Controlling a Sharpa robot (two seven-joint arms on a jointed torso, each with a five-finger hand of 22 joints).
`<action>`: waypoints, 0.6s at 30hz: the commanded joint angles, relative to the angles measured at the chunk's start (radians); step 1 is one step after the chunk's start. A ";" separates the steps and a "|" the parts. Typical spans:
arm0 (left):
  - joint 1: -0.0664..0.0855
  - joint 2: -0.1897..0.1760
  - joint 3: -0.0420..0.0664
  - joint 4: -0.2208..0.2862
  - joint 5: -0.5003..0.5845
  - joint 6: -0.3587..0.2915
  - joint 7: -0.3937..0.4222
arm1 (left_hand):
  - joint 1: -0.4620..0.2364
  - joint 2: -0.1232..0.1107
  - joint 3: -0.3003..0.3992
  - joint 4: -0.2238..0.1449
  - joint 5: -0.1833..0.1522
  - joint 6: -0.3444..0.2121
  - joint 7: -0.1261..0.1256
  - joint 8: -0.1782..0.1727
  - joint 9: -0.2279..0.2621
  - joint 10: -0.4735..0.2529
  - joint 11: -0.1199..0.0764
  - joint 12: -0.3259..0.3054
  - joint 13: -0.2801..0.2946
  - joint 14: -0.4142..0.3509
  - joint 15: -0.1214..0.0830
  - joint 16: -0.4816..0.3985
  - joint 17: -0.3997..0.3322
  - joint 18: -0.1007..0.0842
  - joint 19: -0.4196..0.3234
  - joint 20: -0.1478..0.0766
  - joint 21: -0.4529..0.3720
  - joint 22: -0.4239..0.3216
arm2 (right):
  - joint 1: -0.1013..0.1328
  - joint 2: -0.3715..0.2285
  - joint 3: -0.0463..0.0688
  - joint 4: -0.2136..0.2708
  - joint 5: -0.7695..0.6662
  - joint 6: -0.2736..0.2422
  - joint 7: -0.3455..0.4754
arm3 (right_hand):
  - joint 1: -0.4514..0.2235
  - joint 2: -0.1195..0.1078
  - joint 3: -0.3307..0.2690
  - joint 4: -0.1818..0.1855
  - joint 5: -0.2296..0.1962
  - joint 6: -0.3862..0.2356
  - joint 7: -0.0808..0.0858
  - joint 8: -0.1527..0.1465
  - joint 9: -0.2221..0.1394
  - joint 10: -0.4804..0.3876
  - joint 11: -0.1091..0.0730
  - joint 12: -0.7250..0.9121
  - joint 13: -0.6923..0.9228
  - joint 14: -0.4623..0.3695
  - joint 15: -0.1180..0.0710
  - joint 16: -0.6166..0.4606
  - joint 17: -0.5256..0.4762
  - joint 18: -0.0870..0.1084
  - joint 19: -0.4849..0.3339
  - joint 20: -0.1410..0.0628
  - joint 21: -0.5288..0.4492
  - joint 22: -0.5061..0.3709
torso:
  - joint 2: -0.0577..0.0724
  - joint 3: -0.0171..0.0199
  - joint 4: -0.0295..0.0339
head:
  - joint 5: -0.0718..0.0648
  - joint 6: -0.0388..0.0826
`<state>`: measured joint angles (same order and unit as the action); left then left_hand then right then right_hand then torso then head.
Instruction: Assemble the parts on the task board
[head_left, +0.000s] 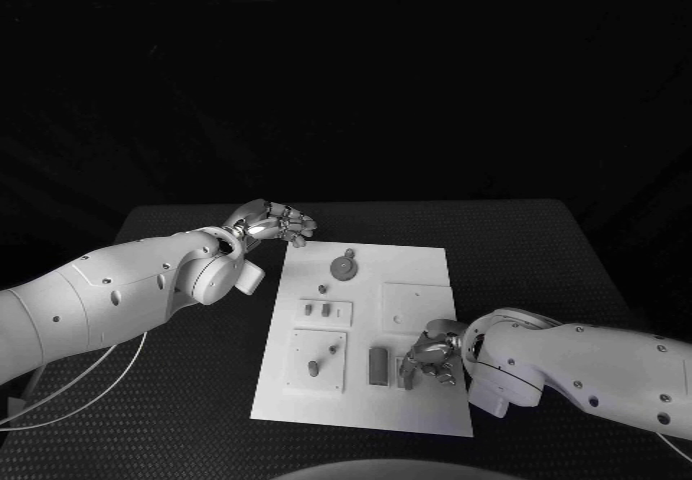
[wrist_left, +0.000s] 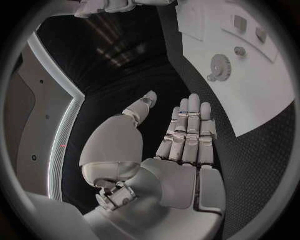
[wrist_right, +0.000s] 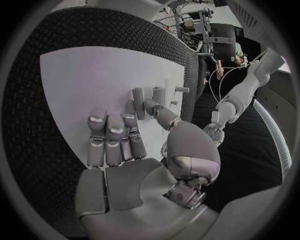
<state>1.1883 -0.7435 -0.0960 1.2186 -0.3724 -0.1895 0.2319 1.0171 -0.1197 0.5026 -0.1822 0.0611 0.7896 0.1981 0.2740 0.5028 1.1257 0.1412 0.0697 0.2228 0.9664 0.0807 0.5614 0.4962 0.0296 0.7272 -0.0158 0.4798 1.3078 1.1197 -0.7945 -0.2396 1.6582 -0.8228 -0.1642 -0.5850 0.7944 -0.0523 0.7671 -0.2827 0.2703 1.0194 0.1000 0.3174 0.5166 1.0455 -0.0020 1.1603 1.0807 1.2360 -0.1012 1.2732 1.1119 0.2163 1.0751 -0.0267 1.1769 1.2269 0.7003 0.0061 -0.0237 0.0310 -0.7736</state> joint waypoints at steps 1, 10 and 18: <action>0.001 0.001 0.001 0.002 -0.001 0.013 0.005 | -0.003 0.002 0.001 0.006 -0.003 -0.006 0.000 0.006 -0.001 -0.005 0.002 0.004 -0.001 -0.001 0.006 -0.006 0.002 0.014 0.007 0.002 -0.004 0.018 | -0.004 0.009 -0.001 0.010 0.009 0.002 0.035 | -0.005 -0.003 -0.006 0.002 -0.004 0.007 0.001 -0.007 -0.001 0.001 -0.005 -0.006 0.001 -0.002 -0.008 -0.007 0.001 0.045 -0.001 0.002 0.004 -0.001 | 0.001 -0.0003 0.0007 | -0.001 0.002; 0.001 0.000 0.001 0.003 -0.001 0.015 0.002 | -0.004 0.003 0.001 0.007 -0.003 -0.007 0.000 0.006 -0.001 -0.006 0.002 0.004 -0.001 0.000 0.006 -0.007 0.003 0.014 0.007 0.002 -0.004 0.018 | -0.004 0.011 -0.001 0.012 0.009 0.003 0.042 | -0.010 -0.024 -0.015 0.006 -0.021 0.006 0.001 -0.009 -0.003 0.000 -0.005 -0.008 0.003 -0.003 -0.009 -0.009 0.002 0.045 -0.002 0.001 0.004 -0.004 | 0.000 -0.0005 0.0009 | 0.000 0.000; 0.001 0.000 0.001 0.003 -0.001 0.016 0.001 | -0.003 0.004 0.001 0.007 -0.003 -0.007 0.000 0.006 -0.001 -0.006 0.002 0.004 -0.001 0.000 0.006 -0.008 0.003 0.014 0.007 0.002 -0.005 0.018 | -0.004 0.010 -0.001 0.013 0.007 -0.004 0.050 | -0.027 -0.054 -0.030 0.021 -0.068 0.003 0.002 -0.013 -0.006 -0.002 -0.004 -0.012 0.005 -0.004 -0.008 -0.011 0.003 0.045 -0.004 0.000 0.003 -0.009 | 0.000 -0.0005 0.0002 | 0.001 0.000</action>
<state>1.1883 -0.7451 -0.0960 1.2188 -0.3725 -0.1874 0.2289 1.0171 -0.1197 0.5053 -0.1795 0.0611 0.7896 0.1981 0.2740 0.5030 1.1257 0.1412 0.0696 0.2229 0.9664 0.0807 0.5575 0.4982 0.0296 0.7272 -0.0158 0.4799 1.3076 1.1171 -0.7895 -0.2412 1.6633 -0.8234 -0.1726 -0.5731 0.7687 -0.1002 0.7412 -0.2624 0.2087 1.0209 0.0985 0.3047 0.5113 1.0454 -0.0018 1.1534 1.0850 1.2320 -0.1048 1.2652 1.1139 0.2165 1.0751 -0.0266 1.1769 1.2189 0.7006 0.0055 -0.0230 0.0315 -0.7739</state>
